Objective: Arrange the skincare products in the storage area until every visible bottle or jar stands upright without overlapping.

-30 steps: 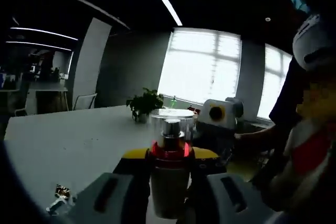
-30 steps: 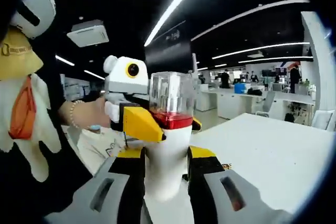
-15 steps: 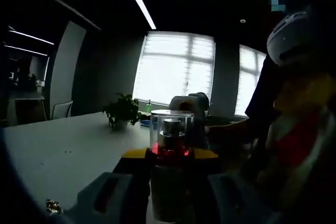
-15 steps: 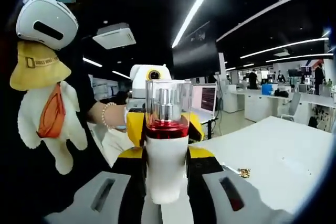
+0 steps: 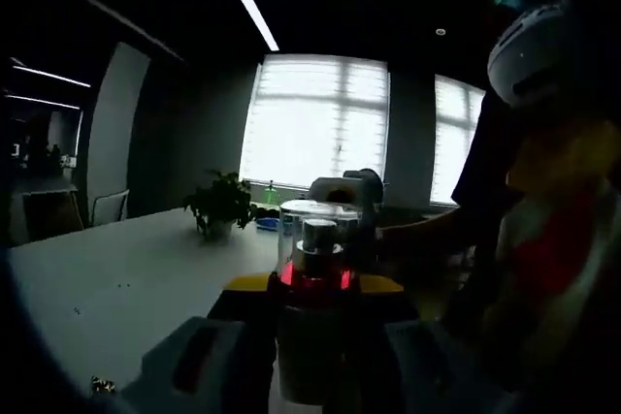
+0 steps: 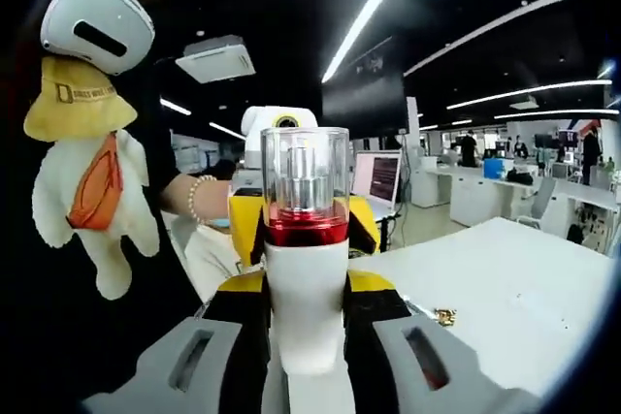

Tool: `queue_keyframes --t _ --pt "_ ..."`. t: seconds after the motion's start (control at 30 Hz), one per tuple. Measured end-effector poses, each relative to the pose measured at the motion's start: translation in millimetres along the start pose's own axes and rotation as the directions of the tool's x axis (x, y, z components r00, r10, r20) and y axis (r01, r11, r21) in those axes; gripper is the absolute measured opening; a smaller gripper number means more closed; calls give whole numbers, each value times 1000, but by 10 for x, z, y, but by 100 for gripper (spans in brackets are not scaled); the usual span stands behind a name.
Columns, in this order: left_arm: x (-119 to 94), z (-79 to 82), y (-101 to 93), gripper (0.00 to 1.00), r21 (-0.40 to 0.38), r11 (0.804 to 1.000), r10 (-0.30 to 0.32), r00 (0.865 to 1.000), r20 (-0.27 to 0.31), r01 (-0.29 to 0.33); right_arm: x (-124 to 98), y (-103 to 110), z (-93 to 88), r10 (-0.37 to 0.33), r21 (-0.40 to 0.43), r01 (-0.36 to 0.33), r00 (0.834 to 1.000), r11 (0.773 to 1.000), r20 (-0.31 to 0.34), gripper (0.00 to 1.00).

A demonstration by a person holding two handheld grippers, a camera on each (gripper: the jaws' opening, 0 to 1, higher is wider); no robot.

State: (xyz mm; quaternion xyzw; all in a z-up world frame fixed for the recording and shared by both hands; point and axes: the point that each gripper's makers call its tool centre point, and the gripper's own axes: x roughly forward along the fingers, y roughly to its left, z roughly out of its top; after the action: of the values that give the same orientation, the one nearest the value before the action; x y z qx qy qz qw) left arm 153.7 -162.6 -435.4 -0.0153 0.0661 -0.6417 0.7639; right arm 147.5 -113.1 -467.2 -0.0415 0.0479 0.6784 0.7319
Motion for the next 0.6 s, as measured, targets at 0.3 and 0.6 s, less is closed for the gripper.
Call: queue_keyframes --t 0.3,0.6 --pt "102 -382 13 23 11 1000 1 992 -125 0 10 -29 -399 -58 -33 55 994 998 -93 27" --pt "67 -726 142 23 -52 999 -2 986 -169 -7 25 -76 -728 -69 -8 69 983 998 -169 27"
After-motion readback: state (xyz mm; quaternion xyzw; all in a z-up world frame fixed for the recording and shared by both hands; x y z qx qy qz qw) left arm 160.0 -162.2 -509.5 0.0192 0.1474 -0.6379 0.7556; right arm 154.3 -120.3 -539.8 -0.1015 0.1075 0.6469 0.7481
